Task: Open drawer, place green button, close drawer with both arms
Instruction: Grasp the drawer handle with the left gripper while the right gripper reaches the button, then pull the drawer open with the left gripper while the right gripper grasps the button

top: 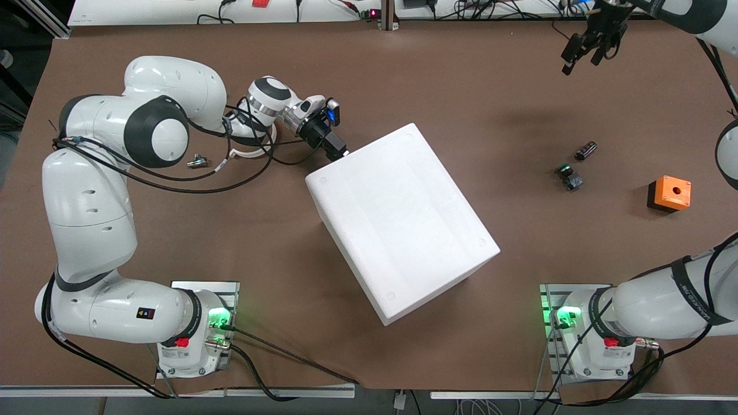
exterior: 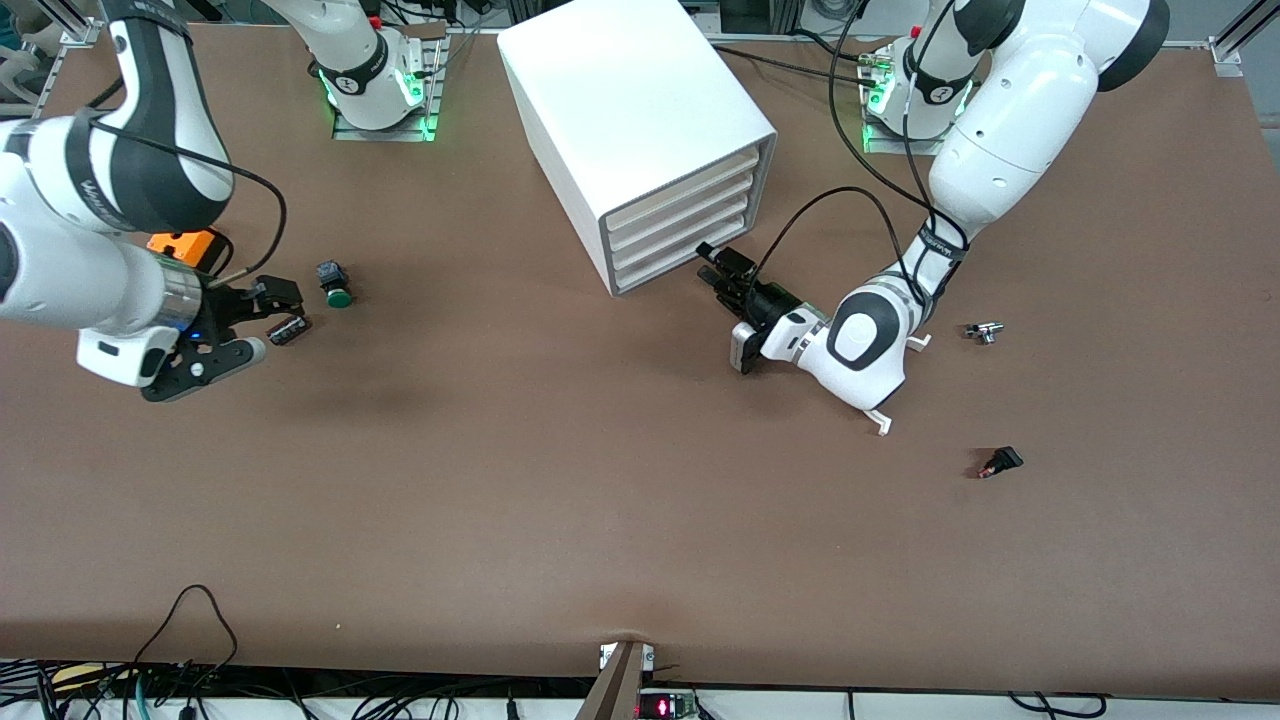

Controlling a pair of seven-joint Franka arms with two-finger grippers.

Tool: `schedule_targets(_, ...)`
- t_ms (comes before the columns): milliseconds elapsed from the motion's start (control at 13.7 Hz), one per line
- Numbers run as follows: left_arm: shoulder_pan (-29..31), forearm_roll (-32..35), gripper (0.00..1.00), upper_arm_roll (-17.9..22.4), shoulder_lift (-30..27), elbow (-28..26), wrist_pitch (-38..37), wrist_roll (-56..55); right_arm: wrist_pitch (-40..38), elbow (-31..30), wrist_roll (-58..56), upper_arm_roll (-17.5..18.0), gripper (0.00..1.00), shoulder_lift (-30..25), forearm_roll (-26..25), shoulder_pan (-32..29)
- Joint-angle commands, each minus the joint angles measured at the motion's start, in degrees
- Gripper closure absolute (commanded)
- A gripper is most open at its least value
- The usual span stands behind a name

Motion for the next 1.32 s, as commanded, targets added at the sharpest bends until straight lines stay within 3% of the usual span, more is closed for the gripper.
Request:
schedule_targets(0,-1.8,-3.2,0.39,0.3,1.9,1.1,0.6,2.6,6.7,-12.1,-1.0,0.3,0.00,-5.6,-0.5,-0.2)
schedule_targets(292,-4.9,-5.7,0.45,0.2,2.9,0.2,1.8,2.6,21.0,-29.7,-1.8,0.2,0.00,-10.9,-0.7,-0.3)
schedule_targets(511,-6.2,-6.3,0.52,0.2,4.1,0.1,1.7,1.9,31.8,-39.0,-1.9,-0.5,0.00,-10.3,-0.8,-0.4)
schedule_targets(804,-6.6,-7.3,0.78,0.2,4.1,-0.5,1.5,0.5,44.8,-46.6,-10.9,-5.3,0.00,-7.2,-0.8,-0.6)
schedule_targets(1169,-6.6,-7.3,0.84,0.1,4.0,-0.5,1.0,-2.5,47.7,-51.5,-12.1,-6.6,0.00,-7.2,-0.6,-0.6)
schedule_targets(1242,-6.5,-7.3,0.84,0.2,4.0,-0.5,1.0,-3.0,49.7,-52.8,-12.0,-6.6,0.04,-7.1,-0.6,-0.6)
